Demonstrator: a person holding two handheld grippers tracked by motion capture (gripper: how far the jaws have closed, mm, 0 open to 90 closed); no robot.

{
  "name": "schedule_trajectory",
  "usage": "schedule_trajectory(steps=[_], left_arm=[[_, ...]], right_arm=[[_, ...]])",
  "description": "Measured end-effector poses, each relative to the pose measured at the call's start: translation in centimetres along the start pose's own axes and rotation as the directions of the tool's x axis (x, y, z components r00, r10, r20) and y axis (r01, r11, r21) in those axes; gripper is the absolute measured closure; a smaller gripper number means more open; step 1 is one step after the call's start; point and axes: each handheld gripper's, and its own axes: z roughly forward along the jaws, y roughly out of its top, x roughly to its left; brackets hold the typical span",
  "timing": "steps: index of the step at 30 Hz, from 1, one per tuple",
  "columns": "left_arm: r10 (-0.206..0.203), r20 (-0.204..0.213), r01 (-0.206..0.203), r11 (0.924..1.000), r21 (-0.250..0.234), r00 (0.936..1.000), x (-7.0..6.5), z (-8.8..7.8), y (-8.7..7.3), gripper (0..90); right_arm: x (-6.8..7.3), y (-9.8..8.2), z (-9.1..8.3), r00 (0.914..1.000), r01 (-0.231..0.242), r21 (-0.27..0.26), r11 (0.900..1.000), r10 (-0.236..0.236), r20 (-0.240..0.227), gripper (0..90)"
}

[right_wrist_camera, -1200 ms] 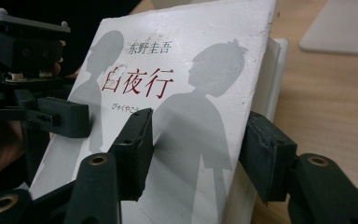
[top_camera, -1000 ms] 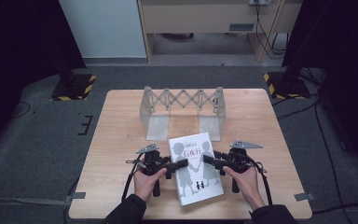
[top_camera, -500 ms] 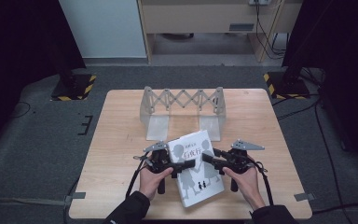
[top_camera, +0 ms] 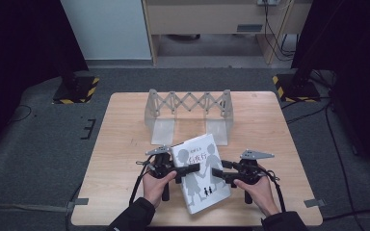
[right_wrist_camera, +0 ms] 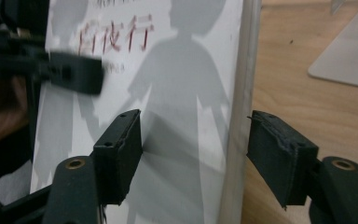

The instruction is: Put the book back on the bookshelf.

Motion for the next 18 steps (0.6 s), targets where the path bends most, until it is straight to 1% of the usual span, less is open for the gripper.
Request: schedule_trajectory(steps=[2,4,6,7,9,10,13,15,18], left_arm=[[-0.004,-0.006,0.004,1.0000,-0.007,1.0000,0.1,-0.4,0.3,46.9],[-0.009,-0.014,0.009,0.9996,-0.025,0.9999,0.1,-0.9,0.6,48.2],[-0.002,-0.021,0.001,0.9993,-0.037,0.9998,0.0,-1.3,0.9,49.4],[0.009,-0.023,-0.010,0.9992,-0.040,0.9997,-0.1,-1.5,1.0,49.9],[0.030,-0.027,-0.031,0.9983,-0.050,0.9992,-0.4,-1.8,1.3,51.2],[0.058,-0.034,-0.060,0.9968,-0.053,0.9977,-0.8,-1.9,1.5,51.6],[0.103,-0.059,-0.107,0.9925,-0.060,0.9929,-1.4,-1.9,1.8,51.8],[0.117,-0.068,-0.122,0.9900,-0.071,0.9908,-1.6,-1.9,1.8,51.8],[0.126,-0.053,-0.131,0.9872,-0.092,0.9906,-1.5,-1.9,1.5,51.5]], right_arm=[[-0.1,-0.2,0.2,0.9999,0.009,0.032,0.999,-0.009,-0.008,31.9],[0.0,-0.3,0.5,0.9996,0.024,0.058,0.998,-0.023,-0.013,32.0],[0.1,-0.4,0.7,0.9991,0.042,0.075,0.996,-0.041,-0.010,33.0],[0.2,-0.4,0.8,0.9988,0.049,0.090,0.995,-0.049,-0.009,33.6],[0.2,-0.4,1.1,0.9979,0.065,0.101,0.993,-0.065,-0.004,35.2],[0.2,-0.4,1.2,0.9977,0.068,0.107,0.992,-0.068,-0.001,35.6],[0.2,-0.4,1.5,0.9983,0.058,0.101,0.993,-0.057,-0.008,37.0],[0.2,-0.3,1.5,0.9984,0.056,0.095,0.994,-0.055,-0.011,39.5],[0.2,-0.3,1.6,0.9985,0.052,0.101,0.994,-0.049,-0.024,41.0]])
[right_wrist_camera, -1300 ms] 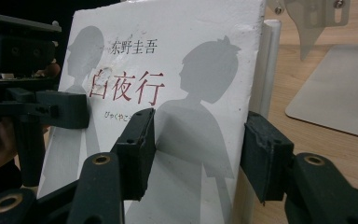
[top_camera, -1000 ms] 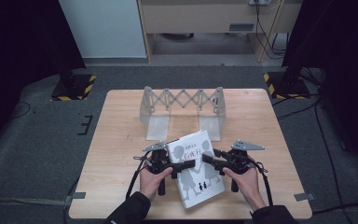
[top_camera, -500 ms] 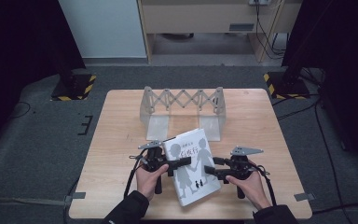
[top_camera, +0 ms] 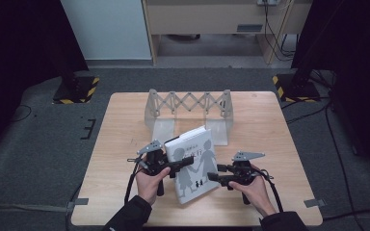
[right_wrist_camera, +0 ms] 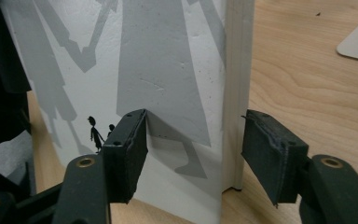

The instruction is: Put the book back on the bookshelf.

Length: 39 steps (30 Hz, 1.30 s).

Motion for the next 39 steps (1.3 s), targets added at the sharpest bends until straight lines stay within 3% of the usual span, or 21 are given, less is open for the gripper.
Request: schedule_trajectory(steps=[5,9,14,16,19,23,25,33,35,39], left_arm=[[0.005,0.011,-0.004,0.9997,-0.023,0.9999,-0.1,0.1,-0.3,50.1],[-0.002,0.011,0.002,0.9999,-0.010,0.9999,-0.2,0.2,-0.1,50.1],[-0.039,-0.025,0.039,0.9992,-0.008,0.9989,-0.1,0.0,0.1,50.9],[-0.033,-0.048,0.032,0.9994,-0.011,0.9983,-0.1,-0.3,0.3,51.1],[0.006,-0.076,-0.006,1.0000,-0.006,0.9971,-0.3,-0.8,0.8,51.1],[0.037,-0.087,-0.038,0.9992,-0.013,0.9955,-0.3,-1.1,0.8,51.0],[0.048,-0.085,-0.050,0.9987,-0.011,0.9952,-0.3,-1.1,0.7,50.8],[0.075,-0.094,-0.073,0.9971,0.022,0.9928,-1.2,-0.9,1.2,51.2],[0.095,-0.110,-0.092,0.9953,0.033,0.9894,-1.6,-1.1,1.5,51.4],[0.150,-0.161,-0.142,0.9881,0.058,0.9755,-2.4,-2.2,2.8,51.7]], right_arm=[[0.2,-0.1,0.3,0.9992,0.012,0.021,1.000,-0.012,-0.037,43.0],[0.3,-0.2,0.3,0.9993,0.021,0.028,0.999,-0.020,-0.031,42.0],[0.2,-0.6,0.6,0.9989,0.046,0.082,0.996,-0.047,0.006,36.0],[0.1,-0.6,0.6,0.9970,0.065,0.102,0.993,-0.069,0.036,36.2],[-0.2,-0.7,0.5,0.9859,0.083,0.145,0.986,-0.102,0.133,37.3],[-1.0,-0.8,0.1,0.9653,0.073,0.148,0.986,-0.107,0.238,33.6],[-1.2,-0.8,0.0,0.9614,0.069,0.141,0.988,-0.104,0.255,32.3],[-1.7,-1.0,0.0,0.9427,0.081,0.200,0.976,-0.140,0.303,30.8],[-1.9,-1.0,-0.2,0.9383,0.076,0.196,0.978,-0.137,0.318,30.9],[-2.5,-0.9,-0.8,0.9295,0.066,0.184,0.981,-0.128,0.346,30.8]])
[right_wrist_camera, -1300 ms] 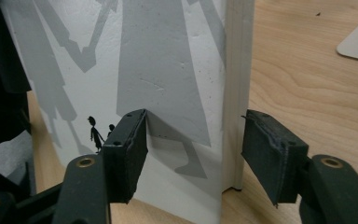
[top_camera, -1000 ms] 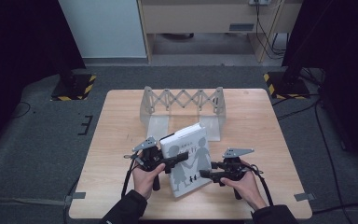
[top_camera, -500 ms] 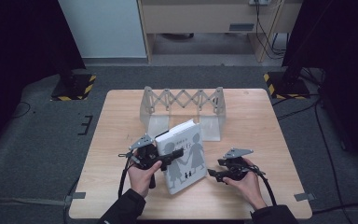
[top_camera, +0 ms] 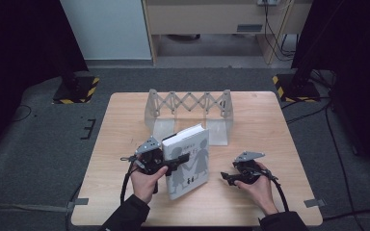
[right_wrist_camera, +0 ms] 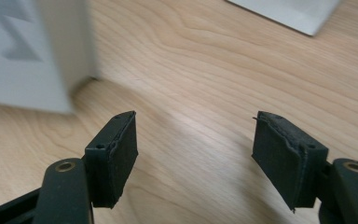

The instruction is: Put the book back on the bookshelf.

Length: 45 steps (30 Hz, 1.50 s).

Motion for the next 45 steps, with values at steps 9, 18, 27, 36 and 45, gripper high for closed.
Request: schedule_trajectory(steps=[9,18,27,36,45], left_arm=[[-0.029,-0.087,0.021,0.9956,-0.091,0.9958,1.7,-4.1,2.4,52.1],[-0.049,-0.152,0.031,0.9925,-0.118,0.9871,3.5,-6.5,3.8,52.2],[-0.069,-0.212,0.033,0.9852,-0.169,0.9748,5.7,-7.2,5.8,52.2],[-0.068,-0.294,0.014,0.9832,-0.182,0.9534,7.9,-5.5,7.0,52.2],[-0.083,-0.347,0.018,0.9819,-0.188,0.9344,9.5,-2.9,7.6,52.2]], right_arm=[[-2.3,-0.4,-0.9,0.9952,-0.011,-0.013,1.000,0.012,0.097,29.0],[-3.7,-1.4,-0.8,0.9869,-0.045,0.014,0.999,0.042,0.156,25.3],[-3.9,-1.8,-0.3,0.9815,-0.044,-0.022,0.999,0.047,0.186,18.3],[-4.2,-2.0,0.1,0.9781,-0.055,-0.044,0.998,0.062,0.198,7.8],[-4.2,-2.0,0.1,0.9779,-0.064,-0.038,0.997,0.070,0.197,7.0]])
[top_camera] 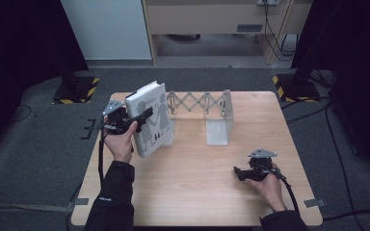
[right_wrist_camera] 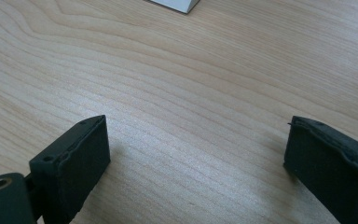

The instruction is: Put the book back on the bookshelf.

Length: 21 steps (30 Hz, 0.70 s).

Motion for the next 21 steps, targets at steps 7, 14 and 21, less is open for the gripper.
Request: schedule_trajectory(steps=[7,14,21], left_arm=[[0.035,-0.054,-0.036,0.9993,-0.008,0.9979,-0.5,1.9,-0.8,52.2],[0.064,-0.083,-0.064,0.9980,0.001,0.9945,-0.6,3.2,-2.0,52.2],[0.056,-0.075,-0.055,0.9984,0.013,0.9956,-0.3,3.8,-3.6,52.0]], right_arm=[[0.0,0.0,0.0,1.0000,0.000,0.000,1.000,0.000,0.000,7.0],[0.0,0.0,0.0,1.0000,0.001,0.000,1.000,-0.001,0.001,7.0],[0.0,0.0,0.0,1.0000,0.001,0.001,1.000,-0.001,0.000,7.0]])
